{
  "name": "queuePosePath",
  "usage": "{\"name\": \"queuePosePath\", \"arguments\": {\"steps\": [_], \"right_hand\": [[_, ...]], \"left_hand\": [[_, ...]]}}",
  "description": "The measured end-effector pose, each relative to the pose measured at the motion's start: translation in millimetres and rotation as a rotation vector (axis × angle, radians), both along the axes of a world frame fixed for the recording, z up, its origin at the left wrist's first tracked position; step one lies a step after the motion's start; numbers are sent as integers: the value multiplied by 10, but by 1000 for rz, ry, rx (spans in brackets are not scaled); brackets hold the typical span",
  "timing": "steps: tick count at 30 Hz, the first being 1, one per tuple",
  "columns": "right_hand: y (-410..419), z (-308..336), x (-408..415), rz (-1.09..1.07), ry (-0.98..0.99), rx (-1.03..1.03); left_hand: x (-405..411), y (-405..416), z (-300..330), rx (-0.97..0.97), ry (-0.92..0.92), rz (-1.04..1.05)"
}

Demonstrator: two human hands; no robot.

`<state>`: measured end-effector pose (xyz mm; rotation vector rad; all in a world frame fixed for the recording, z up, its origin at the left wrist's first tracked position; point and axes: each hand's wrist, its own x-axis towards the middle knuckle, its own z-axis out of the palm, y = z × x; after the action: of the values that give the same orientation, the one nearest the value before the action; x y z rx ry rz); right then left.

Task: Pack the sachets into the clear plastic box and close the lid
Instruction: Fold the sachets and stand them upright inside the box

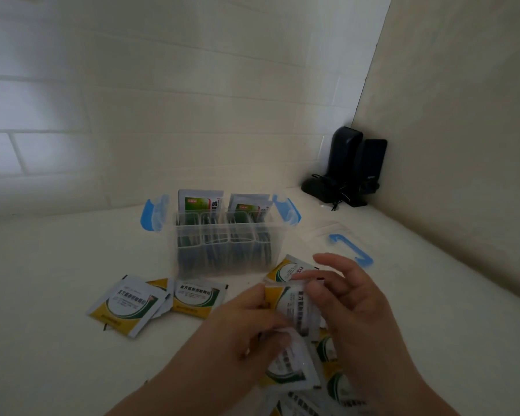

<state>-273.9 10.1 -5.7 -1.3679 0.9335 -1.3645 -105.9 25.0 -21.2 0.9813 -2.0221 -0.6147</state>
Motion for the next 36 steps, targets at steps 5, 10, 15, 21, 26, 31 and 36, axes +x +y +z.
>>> {"name": "queuePosePath", "arguments": {"steps": [5, 10, 15, 21, 26, 31, 36], "right_hand": [[13, -49, -5, 109, 105, 157], [10, -80, 31, -36, 322, 74], [39, -70, 31, 1, 487, 27], [44, -49, 31, 73, 490, 9], [-2, -220, 25, 66, 1062, -162], [-72, -275, 34, 76, 1175, -321], [-82, -295, 9, 51, 1142, -390]], "left_hand": [[18, -30, 49, 217, 361, 80], [74, -90, 2, 149, 268, 214], [88, -89, 12, 160, 337, 236], [94, -61, 44, 232, 448, 213], [152, -96, 5, 244, 424, 295], [163, -128, -29, 280, 417, 346], [195, -175, -75, 347, 445, 378]]}}
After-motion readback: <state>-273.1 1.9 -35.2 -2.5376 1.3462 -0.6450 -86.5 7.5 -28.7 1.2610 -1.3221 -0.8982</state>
